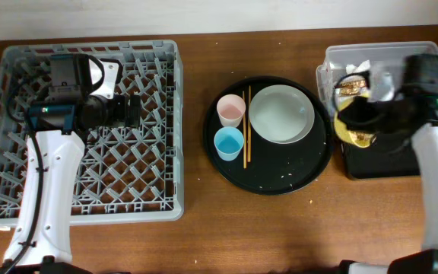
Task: Sort waste into correct bins and load items into the dishwasher rack
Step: 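Grasp the yellow bowl with the right gripper and lift it, then tip the yellow bowl over the black tray to empty rice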
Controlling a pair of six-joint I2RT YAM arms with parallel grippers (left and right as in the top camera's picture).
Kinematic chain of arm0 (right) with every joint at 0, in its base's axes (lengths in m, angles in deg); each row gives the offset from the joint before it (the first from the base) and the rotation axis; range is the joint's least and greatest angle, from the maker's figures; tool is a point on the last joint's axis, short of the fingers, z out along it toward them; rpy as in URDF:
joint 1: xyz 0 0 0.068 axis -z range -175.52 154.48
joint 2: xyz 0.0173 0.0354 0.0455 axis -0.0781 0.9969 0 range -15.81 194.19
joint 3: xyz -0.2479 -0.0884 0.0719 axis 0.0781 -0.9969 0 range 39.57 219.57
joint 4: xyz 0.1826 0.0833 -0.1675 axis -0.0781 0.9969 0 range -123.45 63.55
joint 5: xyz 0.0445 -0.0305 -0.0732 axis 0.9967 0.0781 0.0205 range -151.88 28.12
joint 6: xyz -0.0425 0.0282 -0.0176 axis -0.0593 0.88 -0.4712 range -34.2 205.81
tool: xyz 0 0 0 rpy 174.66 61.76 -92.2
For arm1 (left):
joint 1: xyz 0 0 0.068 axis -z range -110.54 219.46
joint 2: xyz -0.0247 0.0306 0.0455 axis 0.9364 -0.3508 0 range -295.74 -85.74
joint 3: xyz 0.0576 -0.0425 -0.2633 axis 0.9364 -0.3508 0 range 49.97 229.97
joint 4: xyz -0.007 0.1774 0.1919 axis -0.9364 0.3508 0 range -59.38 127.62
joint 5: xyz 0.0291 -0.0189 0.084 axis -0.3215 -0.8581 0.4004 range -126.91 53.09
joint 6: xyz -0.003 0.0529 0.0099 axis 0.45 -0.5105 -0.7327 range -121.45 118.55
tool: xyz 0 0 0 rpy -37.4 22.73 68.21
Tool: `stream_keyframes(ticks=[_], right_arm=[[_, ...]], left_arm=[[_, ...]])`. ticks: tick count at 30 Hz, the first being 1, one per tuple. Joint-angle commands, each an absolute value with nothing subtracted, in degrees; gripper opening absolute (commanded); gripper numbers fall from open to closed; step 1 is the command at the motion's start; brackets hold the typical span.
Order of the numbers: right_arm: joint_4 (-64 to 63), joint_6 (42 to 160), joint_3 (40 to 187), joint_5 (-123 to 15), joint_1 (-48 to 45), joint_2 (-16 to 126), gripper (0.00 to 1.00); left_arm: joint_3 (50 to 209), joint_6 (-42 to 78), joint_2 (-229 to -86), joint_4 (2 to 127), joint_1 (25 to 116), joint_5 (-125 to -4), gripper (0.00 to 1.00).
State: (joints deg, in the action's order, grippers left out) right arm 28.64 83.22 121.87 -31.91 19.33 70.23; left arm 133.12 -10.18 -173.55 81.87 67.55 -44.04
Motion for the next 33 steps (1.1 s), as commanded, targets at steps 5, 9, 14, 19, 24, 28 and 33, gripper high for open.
stream_keyframes(ticks=[5, 9, 14, 19, 24, 28, 33], right_arm=[[23.9, 67.5, 116.6, -2.2, 38.3, 73.0, 0.04], [19.2, 58.3, 109.9, 11.0, 43.9, 80.0, 0.04], [14.7, 53.0, 107.2, 21.4, 50.4, 92.1, 0.04], [14.5, 54.1, 107.2, 27.0, 54.6, 98.5, 0.04], [14.5, 61.1, 107.3, 27.0, 57.1, 98.5, 0.04], [14.5, 61.2, 107.3, 27.0, 57.1, 98.5, 0.05], [14.5, 61.3, 107.3, 27.0, 57.1, 98.5, 0.04]], left_arm=[[134.1, -10.1, -173.9, 81.9, 67.3, -44.6, 0.99], [134.1, -10.1, -173.9, 81.9, 67.3, -44.6, 0.99], [134.1, -10.1, -173.9, 81.9, 67.3, -44.6, 0.99], [134.1, -10.1, -173.9, 81.9, 67.3, -44.6, 0.99], [134.1, -10.1, -173.9, 81.9, 67.3, -44.6, 0.99], [134.1, -10.1, -173.9, 81.9, 67.3, -44.6, 0.99], [134.1, -10.1, -173.9, 81.9, 67.3, -44.6, 0.99]])
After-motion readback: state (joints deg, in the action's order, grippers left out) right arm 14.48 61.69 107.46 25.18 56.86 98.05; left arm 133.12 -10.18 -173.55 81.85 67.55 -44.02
